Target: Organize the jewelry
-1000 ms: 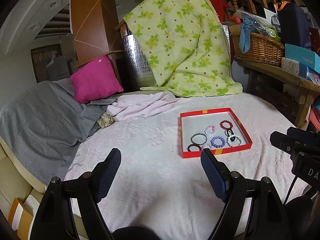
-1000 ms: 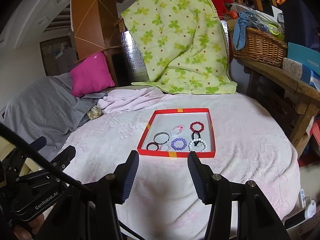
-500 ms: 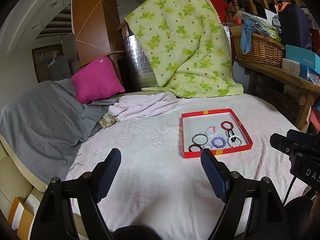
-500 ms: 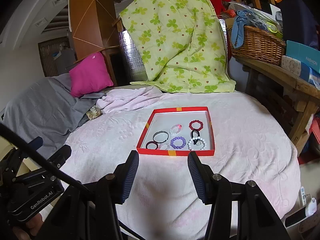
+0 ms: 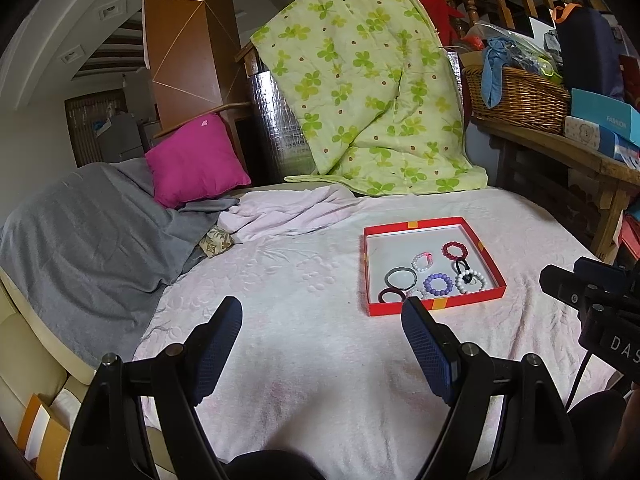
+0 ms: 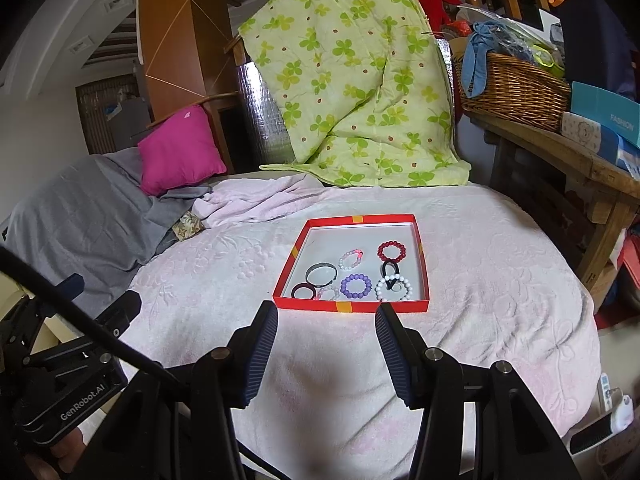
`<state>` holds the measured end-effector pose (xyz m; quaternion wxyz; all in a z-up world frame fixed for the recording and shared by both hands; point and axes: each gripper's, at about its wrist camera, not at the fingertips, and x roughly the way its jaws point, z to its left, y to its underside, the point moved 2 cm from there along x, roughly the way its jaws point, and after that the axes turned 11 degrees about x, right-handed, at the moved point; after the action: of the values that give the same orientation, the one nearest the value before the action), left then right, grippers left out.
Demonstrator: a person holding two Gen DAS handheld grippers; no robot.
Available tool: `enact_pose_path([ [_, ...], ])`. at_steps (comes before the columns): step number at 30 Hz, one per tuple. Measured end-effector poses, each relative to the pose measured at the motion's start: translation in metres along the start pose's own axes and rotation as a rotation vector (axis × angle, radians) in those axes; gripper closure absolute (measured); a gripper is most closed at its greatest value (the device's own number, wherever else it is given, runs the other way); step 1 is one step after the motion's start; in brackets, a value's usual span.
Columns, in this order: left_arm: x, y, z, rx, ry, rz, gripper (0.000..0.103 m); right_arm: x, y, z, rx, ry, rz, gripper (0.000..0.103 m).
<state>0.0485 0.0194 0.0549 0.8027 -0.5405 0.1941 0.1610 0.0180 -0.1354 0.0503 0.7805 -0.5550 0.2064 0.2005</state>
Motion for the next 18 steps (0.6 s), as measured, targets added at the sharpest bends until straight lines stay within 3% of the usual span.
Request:
enact_pose_path([
  [18, 0.0021, 0.0010, 0.0015, -0.001, -0.003, 0.007, 0.021, -0.0015, 0.0000, 0.0006, 0.001, 0.003, -0.001, 0.048],
])
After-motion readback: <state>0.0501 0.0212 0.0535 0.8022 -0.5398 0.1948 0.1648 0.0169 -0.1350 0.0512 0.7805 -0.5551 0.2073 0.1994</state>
